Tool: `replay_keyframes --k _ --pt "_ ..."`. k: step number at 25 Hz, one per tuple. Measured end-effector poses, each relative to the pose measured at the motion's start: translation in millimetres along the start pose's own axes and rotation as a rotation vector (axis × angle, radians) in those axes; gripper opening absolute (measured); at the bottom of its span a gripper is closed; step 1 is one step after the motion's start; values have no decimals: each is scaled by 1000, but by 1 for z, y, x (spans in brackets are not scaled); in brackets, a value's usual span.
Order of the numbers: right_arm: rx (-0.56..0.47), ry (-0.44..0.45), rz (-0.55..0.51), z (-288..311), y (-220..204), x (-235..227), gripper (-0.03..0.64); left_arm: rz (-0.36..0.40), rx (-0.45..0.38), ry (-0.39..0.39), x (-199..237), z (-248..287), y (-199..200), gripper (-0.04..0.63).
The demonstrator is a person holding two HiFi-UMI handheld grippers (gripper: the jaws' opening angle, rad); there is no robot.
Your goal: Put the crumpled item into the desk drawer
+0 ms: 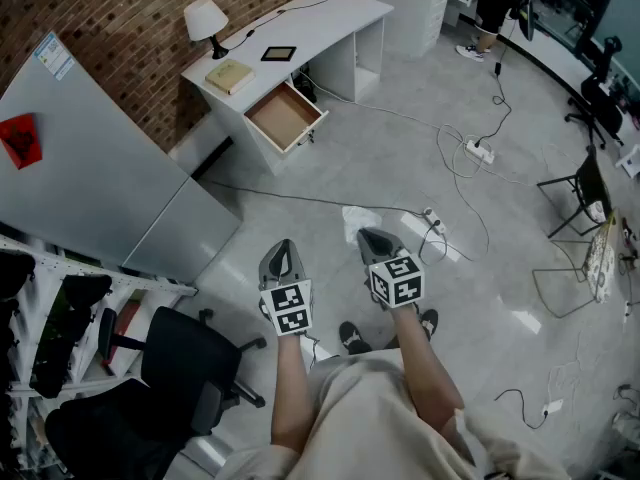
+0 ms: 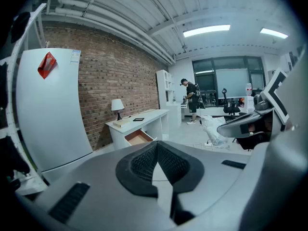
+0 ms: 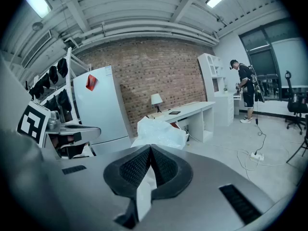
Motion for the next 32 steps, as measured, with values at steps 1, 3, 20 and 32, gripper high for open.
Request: replay_keyframes --k 1,3,20,32 --pt "0 -1 0 1 0 0 26 -12 -6 0 2 0 1 17" --pt "-2 -6 -2 2 2 1 26 -30 -19 2 7 1 2 15" --pt "-9 32 22 16 6 -2 26 -215 -19 20 44 1 -8 17" --pt "-20 152 -3 129 56 -1 26 -194 -4 87 110 70 23 17"
Point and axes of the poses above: the fingertips, and each gripper's own axes: z forward along the fingers, x to its left, y out of its top, the point moved 2 cm from there along -z, backward along the fingers, and after that the axes turned 6 degrees about -z, right-handed, at the moved point
